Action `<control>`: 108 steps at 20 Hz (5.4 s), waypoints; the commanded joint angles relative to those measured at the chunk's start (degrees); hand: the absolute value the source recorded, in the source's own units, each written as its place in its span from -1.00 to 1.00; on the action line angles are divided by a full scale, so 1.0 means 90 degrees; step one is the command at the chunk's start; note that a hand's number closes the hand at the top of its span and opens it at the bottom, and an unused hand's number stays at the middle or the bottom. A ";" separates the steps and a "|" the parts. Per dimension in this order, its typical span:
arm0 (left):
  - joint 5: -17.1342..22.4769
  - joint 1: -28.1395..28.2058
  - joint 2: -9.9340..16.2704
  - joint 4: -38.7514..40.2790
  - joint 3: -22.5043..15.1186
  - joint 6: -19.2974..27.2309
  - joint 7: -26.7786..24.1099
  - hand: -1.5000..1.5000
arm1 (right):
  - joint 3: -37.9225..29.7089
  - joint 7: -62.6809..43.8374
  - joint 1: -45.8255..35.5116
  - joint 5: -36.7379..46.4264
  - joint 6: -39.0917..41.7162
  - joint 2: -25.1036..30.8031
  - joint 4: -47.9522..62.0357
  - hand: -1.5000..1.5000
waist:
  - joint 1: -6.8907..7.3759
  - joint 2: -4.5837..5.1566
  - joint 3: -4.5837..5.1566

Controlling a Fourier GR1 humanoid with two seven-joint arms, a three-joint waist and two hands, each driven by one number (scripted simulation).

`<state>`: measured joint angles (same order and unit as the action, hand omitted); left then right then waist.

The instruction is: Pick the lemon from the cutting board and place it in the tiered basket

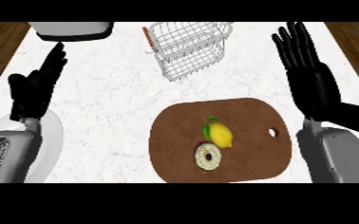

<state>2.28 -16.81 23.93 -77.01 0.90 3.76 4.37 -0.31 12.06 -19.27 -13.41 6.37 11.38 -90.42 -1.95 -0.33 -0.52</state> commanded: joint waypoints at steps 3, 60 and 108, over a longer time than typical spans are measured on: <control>-0.0014 -0.0049 -0.0546 -0.0396 -0.0220 0.0234 -0.0176 0.00 | 0.0134 -0.0422 -0.0683 -0.1381 0.1639 0.0098 0.0798 1.00 | 0.0446 0.0090 0.0044; -0.0834 0.0976 -0.1930 -0.1449 -0.1233 0.1050 -0.0246 0.00 | 0.2192 -0.0012 -0.1714 0.3780 0.6324 0.2928 -0.2552 -1.00 | 0.0361 0.0074 0.0046; -0.1194 0.0606 -0.2435 -0.0576 -0.0699 0.0990 -0.0601 0.00 | 0.3551 0.3317 -0.1544 0.7554 0.2779 0.2447 0.0512 -1.00 | 0.0210 0.0047 0.0059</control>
<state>-7.45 -8.77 3.51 -87.16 -5.56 11.69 1.07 31.94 36.57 -33.49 54.01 28.72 33.04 -86.94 0.22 0.02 0.01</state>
